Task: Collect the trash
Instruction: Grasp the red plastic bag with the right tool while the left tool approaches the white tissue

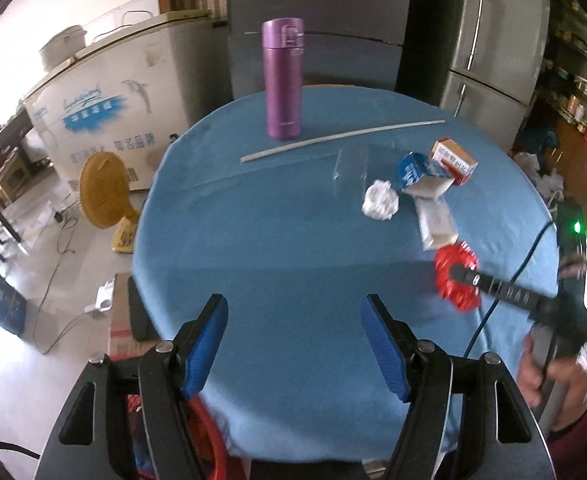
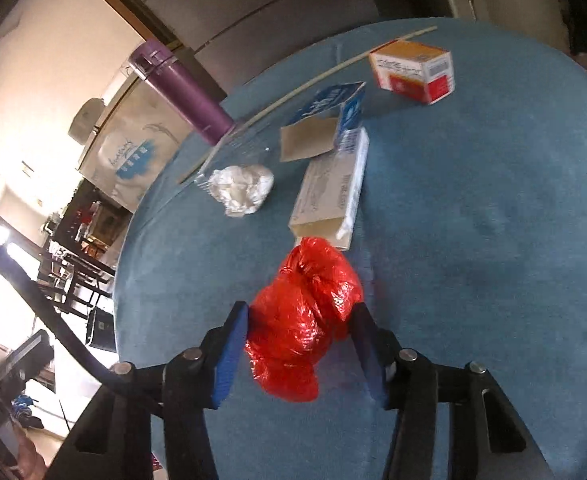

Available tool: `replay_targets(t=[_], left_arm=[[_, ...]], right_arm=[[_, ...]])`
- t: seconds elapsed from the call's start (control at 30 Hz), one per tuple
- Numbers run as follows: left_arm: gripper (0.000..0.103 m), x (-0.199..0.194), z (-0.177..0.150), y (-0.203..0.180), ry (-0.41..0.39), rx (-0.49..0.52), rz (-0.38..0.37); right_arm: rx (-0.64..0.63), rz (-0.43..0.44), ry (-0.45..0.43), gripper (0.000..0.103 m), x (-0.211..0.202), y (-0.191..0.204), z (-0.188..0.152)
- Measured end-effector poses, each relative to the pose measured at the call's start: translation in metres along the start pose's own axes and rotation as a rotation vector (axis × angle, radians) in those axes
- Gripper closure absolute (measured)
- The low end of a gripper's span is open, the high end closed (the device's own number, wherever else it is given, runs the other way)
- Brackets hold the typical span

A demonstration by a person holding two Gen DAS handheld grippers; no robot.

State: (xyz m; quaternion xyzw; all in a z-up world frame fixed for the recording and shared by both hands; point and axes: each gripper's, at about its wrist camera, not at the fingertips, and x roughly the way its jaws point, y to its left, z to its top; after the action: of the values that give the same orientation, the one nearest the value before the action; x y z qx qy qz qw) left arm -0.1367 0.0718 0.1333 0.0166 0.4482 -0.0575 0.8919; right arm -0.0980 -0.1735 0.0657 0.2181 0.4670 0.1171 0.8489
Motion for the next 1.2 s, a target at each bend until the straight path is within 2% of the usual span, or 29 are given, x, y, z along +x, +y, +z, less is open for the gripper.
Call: replay_targets(t=[0.13, 0.33, 0.4, 0.5, 0.63, 0.9, 0.93, 1.0, 1.07, 1.2], left_arm=[[0.032, 0.027, 0.031, -0.022, 0.007, 0.034, -0.026], [0.032, 0.085, 0.071, -0.066, 0.050, 0.029, -0.144], [0.032, 0.109, 0.081, -0.077, 0.061, 0.019, -0.147], [0.032, 0.132, 0.088, -0.085, 0.072, -0.001, -0.139], [0.032, 0.167, 0.093, -0.087, 0.133, -0.068, -0.132], [0.033, 0.198, 0.086, -0.089, 0.184, -0.137, -0.151], [0.035, 0.198, 0.086, -0.091, 0.167, -0.136, -0.149], [0.046, 0.199, 0.086, -0.092, 0.154, -0.134, -0.150], [0.062, 0.199, 0.085, -0.091, 0.150, -0.142, -0.172], [0.066, 0.194, 0.080, -0.089, 0.139, -0.146, -0.186]], right_arm=[[-0.075, -0.010, -0.013, 0.057, -0.002, 0.008, -0.005], [-0.016, 0.028, -0.044, 0.057, -0.024, -0.020, -0.005], [0.003, 0.032, -0.055, 0.057, -0.034, -0.030, -0.004], [0.026, 0.040, -0.070, 0.057, -0.046, -0.046, -0.006], [0.045, 0.058, -0.070, 0.057, -0.049, -0.056, -0.005], [0.048, 0.099, -0.073, 0.057, -0.044, -0.058, -0.001], [0.049, 0.102, -0.071, 0.057, -0.043, -0.058, -0.001], [0.049, 0.105, -0.069, 0.057, -0.042, -0.058, -0.001], [0.046, 0.107, -0.070, 0.057, -0.042, -0.057, -0.001], [0.042, 0.107, -0.074, 0.057, -0.044, -0.054, 0.000]])
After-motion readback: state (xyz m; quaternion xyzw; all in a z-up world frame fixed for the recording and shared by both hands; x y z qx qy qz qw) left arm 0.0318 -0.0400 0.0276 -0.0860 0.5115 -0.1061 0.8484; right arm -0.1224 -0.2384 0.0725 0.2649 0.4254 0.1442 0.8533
